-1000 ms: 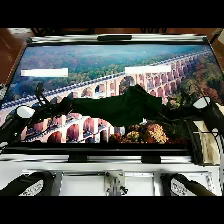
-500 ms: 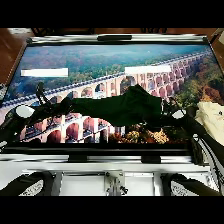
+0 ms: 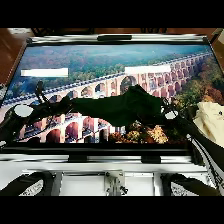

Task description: Fold the shirts.

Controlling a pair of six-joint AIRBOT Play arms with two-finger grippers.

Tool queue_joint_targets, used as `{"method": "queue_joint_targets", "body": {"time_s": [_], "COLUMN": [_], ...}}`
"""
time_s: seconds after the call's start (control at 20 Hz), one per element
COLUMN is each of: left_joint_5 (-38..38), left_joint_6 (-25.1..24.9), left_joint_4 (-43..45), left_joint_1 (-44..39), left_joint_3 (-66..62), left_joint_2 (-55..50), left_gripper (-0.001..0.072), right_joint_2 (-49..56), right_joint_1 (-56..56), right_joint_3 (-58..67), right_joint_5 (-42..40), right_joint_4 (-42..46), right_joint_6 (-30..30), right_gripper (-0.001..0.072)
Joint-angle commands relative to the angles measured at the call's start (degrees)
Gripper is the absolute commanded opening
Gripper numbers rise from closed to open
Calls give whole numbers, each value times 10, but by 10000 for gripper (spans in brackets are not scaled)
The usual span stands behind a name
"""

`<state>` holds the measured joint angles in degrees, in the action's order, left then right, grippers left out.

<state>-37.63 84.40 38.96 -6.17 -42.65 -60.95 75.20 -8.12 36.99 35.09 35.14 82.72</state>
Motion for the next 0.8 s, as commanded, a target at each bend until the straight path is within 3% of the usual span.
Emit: {"method": "queue_joint_targets", "body": {"time_s": [0.0,0.25,0.55,0.65,0.75], "left_joint_5": [-43,-171,-161,-160,-171], "left_joint_6": [-39,-95,-103,-104,-104], "left_joint_4": [0,0,0,0,16], "left_joint_1": [29,124,166,166,166], "left_joint_3": [-48,-292,-649,-697,-699], "left_joint_2": [7,42,98,119,144], "left_gripper": [31,31,31,31,31], "right_joint_2": [-45,-244,-432,-456,-462], "right_joint_1": [16,124,228,227,227], "right_joint_3": [17,156,385,407,407], "right_joint_5": [45,202,177,203,286], "right_joint_4": [62,242,250,248,243], "right_joint_6": [-58,-100,-98,-77,-54], "right_gripper": [61,61,61,62,62]}}
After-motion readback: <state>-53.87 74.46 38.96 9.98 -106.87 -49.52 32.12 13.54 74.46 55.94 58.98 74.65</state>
